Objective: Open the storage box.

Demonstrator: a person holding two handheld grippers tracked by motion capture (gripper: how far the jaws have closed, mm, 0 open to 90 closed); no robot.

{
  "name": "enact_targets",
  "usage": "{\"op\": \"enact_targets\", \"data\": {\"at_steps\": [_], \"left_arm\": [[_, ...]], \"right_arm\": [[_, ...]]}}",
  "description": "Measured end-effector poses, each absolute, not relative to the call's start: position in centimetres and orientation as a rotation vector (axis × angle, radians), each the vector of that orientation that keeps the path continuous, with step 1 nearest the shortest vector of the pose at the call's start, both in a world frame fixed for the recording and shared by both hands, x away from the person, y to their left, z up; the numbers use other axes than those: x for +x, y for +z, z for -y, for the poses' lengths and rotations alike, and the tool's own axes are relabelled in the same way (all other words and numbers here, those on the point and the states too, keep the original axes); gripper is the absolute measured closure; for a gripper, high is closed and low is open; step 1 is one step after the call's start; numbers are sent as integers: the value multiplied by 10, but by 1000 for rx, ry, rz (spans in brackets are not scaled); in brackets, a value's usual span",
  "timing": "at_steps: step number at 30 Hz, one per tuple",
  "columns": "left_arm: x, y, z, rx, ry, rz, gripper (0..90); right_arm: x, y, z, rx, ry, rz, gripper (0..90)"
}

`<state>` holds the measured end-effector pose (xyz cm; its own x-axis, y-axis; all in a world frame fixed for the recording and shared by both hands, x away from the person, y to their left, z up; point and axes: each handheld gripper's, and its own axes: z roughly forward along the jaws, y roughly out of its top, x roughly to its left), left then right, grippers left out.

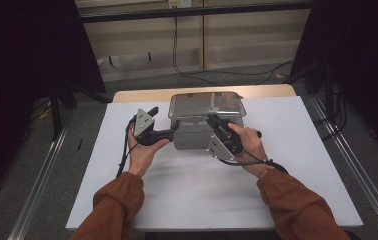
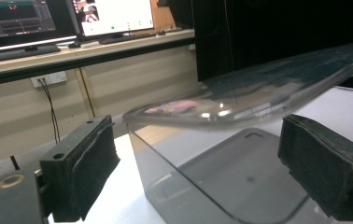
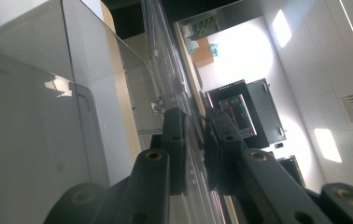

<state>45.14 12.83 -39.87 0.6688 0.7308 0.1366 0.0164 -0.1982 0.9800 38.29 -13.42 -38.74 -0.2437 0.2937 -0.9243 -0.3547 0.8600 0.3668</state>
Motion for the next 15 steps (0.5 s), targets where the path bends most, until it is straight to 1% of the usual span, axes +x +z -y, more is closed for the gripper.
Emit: {"op": "enact_targets", "data": {"at_steps": [2, 6, 7, 9, 10, 11, 12, 14, 15], "left_arm": [[452, -398, -127, 1658, 732, -605, 154], [455, -399, -122, 1652, 723, -602, 176], [455, -400, -120, 1656, 730, -598, 211], [453, -402, -116, 1640, 692, -618, 217], [451, -402, -114, 1647, 708, -610, 217], [450, -402, -111, 1669, 736, -578, 262], [448, -400, -108, 1664, 771, -552, 265], [449, -400, -108, 1658, 769, -560, 272], [449, -401, -109, 1656, 765, -565, 306]], "right_arm": [[383, -386, 134, -42, 609, -1714, 803], [384, -384, 134, -44, 611, -1713, 803], [384, -384, 134, -39, 614, -1712, 803], [384, -384, 134, -38, 615, -1712, 802], [384, -384, 134, -38, 615, -1712, 802], [384, -384, 134, -35, 619, -1710, 801], [385, -384, 134, -30, 622, -1708, 800], [385, -384, 134, -28, 626, -1709, 800], [384, -384, 134, -23, 624, -1711, 799]]}}
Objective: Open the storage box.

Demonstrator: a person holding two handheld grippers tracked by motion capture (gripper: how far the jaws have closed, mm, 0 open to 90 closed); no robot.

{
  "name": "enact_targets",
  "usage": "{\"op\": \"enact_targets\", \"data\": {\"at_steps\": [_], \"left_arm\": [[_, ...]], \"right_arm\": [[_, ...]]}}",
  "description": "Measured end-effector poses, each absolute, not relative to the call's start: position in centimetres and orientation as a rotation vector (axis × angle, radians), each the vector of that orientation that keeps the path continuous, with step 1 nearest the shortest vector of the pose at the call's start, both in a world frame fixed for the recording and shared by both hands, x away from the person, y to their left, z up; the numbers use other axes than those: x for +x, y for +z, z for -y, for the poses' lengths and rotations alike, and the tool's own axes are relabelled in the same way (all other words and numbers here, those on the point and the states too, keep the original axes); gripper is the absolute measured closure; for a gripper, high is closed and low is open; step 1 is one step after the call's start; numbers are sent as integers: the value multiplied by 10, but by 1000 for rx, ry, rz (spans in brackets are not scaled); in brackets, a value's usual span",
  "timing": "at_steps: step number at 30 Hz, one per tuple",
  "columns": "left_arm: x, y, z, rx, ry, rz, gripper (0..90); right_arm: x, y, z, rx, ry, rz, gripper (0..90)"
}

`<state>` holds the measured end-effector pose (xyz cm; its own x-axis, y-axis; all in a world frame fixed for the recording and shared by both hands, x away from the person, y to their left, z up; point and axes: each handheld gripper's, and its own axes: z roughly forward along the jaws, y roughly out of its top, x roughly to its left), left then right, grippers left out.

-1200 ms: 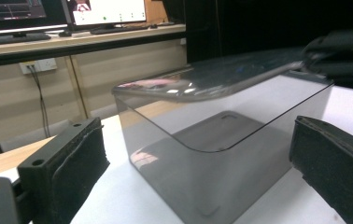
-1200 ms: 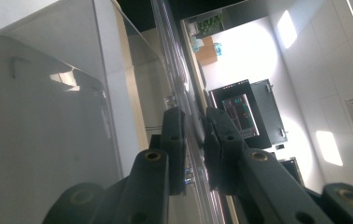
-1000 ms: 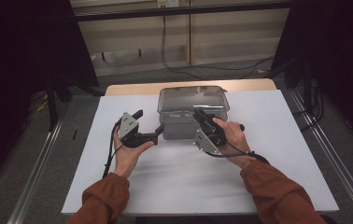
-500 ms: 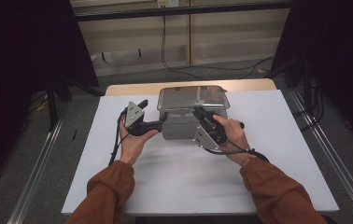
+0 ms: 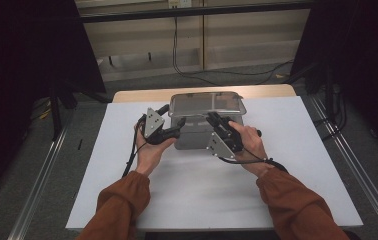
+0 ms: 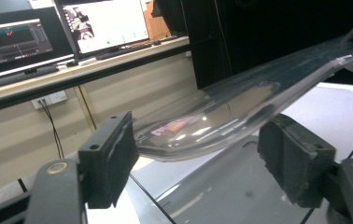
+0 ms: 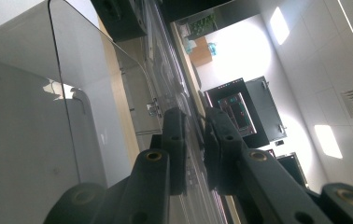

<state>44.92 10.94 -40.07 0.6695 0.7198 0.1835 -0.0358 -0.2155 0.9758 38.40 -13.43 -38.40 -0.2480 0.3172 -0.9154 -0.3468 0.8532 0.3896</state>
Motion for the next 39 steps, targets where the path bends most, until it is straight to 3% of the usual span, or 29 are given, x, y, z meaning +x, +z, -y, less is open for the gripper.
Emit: {"op": "enact_targets", "data": {"at_steps": [5, 15, 16, 23, 24, 25, 29, 39], "left_arm": [[453, -401, -115, 1640, 763, -563, 409], [453, -400, -115, 1638, 789, -549, 466], [453, -401, -115, 1629, 785, -556, 470], [454, -401, -116, 1626, 777, -556, 482], [454, -401, -116, 1625, 778, -557, 483], [454, -401, -116, 1625, 778, -557, 482], [454, -400, -117, 1628, 784, -552, 492], [455, -400, -117, 1617, 771, -565, 490]], "right_arm": [[383, -387, 134, -27, 626, -1716, 796], [386, -386, 139, 58, 708, -1731, 701], [387, -387, 142, 90, 735, -1734, 631], [390, -389, 150, 192, 828, -1754, 503], [391, -389, 154, 236, 854, -1756, 406], [391, -389, 156, 266, 877, -1754, 368], [392, -388, 162, 326, 917, -1745, 288], [399, -384, 177, 487, 1000, -1794, 234]]}}
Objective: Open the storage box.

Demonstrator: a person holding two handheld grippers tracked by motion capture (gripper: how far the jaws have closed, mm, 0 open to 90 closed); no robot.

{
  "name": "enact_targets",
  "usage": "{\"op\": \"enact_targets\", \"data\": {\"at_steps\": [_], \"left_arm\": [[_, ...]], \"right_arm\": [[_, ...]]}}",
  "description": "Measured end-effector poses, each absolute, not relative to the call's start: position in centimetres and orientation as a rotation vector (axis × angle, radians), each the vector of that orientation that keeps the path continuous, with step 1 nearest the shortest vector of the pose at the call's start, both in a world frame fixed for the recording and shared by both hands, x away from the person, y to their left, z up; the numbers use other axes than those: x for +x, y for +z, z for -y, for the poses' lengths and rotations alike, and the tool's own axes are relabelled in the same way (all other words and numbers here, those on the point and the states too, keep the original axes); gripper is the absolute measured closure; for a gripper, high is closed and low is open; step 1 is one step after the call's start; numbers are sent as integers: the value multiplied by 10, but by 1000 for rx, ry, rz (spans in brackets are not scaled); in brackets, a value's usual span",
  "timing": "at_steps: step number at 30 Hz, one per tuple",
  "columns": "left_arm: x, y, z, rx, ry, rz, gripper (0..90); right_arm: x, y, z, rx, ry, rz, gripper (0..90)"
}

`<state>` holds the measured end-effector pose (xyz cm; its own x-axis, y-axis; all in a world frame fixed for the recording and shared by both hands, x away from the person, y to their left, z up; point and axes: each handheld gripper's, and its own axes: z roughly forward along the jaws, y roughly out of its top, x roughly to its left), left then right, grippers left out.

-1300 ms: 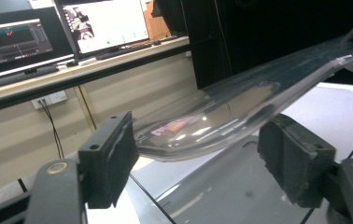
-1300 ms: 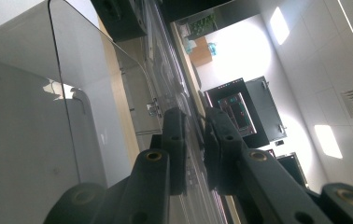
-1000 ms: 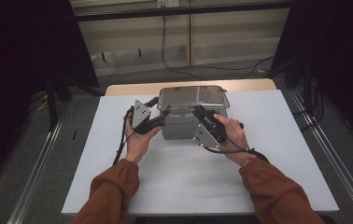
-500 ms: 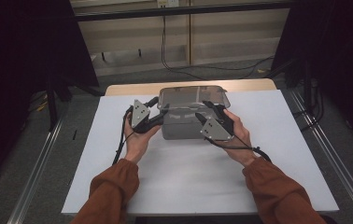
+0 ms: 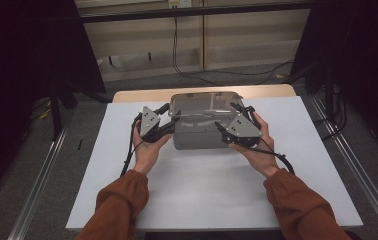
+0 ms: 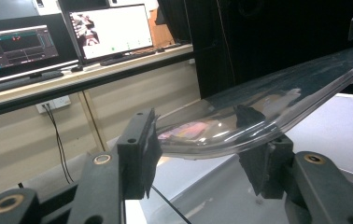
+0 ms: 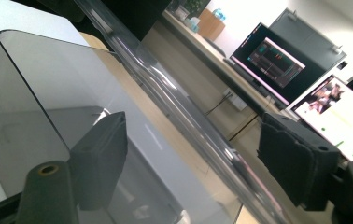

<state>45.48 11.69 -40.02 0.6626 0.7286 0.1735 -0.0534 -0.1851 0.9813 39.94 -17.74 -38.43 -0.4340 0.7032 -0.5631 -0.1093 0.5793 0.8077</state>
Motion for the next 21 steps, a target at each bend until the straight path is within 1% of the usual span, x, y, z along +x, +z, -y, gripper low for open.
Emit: {"op": "enact_targets", "data": {"at_steps": [1, 2, 8, 9, 12, 17, 18, 19, 21], "left_arm": [[455, -400, -117, 1616, 769, -568, 490], [455, -400, -117, 1616, 767, -568, 490], [455, -400, -117, 1615, 761, -573, 490], [455, -400, -117, 1615, 763, -573, 491], [456, -400, -118, 1616, 761, -574, 494], [457, -401, -117, 1612, 757, -582, 495], [457, -401, -118, 1611, 759, -586, 494], [457, -402, -118, 1617, 749, -587, 495], [457, -402, -118, 1621, 749, -584, 495]], "right_arm": [[399, -384, 177, 487, 1000, -1794, 234], [401, -383, 181, 514, 1033, -1802, 207], [405, -381, 190, 567, 1081, -1811, 192], [408, -381, 194, 590, 1090, -1811, 166], [411, -382, 200, 648, 1139, -1823, 143], [413, -384, 207, 726, 1177, -1832, 159], [414, -385, 208, 737, 1168, -1836, 109], [414, -385, 209, 738, 1175, -1847, 83], [415, -386, 211, 738, 1185, -1845, 81]]}}
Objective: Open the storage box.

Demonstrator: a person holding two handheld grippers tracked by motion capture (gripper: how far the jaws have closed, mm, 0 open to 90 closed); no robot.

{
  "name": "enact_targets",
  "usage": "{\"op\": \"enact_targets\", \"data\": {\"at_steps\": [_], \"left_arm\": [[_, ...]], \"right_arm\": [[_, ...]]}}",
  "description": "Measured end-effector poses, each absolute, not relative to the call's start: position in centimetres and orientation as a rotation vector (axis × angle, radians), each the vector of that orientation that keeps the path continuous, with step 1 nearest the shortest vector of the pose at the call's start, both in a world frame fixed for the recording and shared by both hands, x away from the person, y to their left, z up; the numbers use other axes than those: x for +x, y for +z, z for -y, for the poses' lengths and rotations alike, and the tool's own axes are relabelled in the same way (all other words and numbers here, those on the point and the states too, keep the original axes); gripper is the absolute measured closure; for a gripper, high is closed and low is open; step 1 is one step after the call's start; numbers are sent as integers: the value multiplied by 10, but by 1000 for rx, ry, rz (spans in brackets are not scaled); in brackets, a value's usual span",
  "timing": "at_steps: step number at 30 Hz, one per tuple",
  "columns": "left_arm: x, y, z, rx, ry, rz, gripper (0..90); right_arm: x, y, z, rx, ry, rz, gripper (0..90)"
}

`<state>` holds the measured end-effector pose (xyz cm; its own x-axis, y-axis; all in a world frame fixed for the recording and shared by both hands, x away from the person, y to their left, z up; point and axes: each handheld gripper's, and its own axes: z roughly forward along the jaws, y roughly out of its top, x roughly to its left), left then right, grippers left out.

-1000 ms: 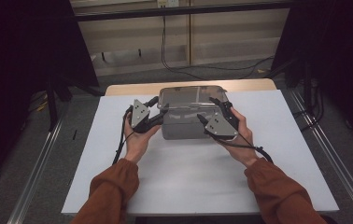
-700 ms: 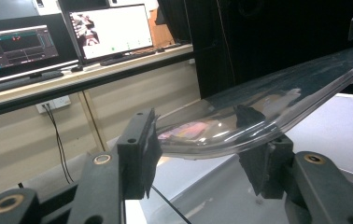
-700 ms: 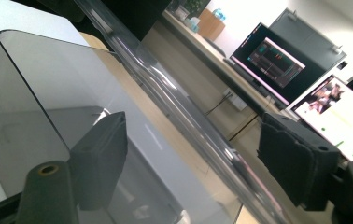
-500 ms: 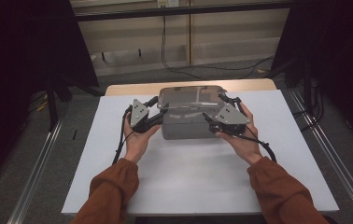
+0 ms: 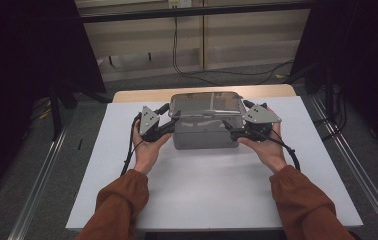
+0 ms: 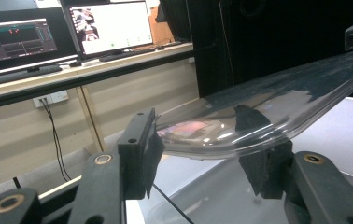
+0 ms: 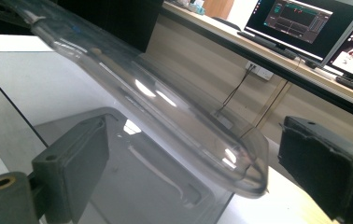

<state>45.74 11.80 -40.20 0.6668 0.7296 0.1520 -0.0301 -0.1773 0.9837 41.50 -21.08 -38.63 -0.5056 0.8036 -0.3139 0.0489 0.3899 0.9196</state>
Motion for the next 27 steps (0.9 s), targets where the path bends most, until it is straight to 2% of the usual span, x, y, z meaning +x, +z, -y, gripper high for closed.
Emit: {"op": "enact_targets", "data": {"at_steps": [2, 5, 13, 17, 20, 21, 27], "left_arm": [[458, -402, -118, 1624, 749, -584, 494], [457, -401, -118, 1626, 752, -585, 495], [459, -400, -118, 1621, 750, -584, 498], [460, -397, -118, 1621, 748, -582, 502], [462, -395, -118, 1615, 747, -584, 502], [463, -394, -118, 1602, 744, -582, 501], [468, -392, -118, 1595, 733, -580, 499]], "right_arm": [[416, -386, 212, 735, 1189, -1842, 75], [416, -386, 214, 745, 1202, -1837, 127], [421, -386, 223, 766, 1213, -1818, 197], [424, -385, 228, 776, 1235, -1799, 275], [426, -384, 230, 772, 1247, -1793, 297], [427, -384, 230, 767, 1253, -1799, 344], [435, -384, 233, 778, 1286, -1777, 400]]}}
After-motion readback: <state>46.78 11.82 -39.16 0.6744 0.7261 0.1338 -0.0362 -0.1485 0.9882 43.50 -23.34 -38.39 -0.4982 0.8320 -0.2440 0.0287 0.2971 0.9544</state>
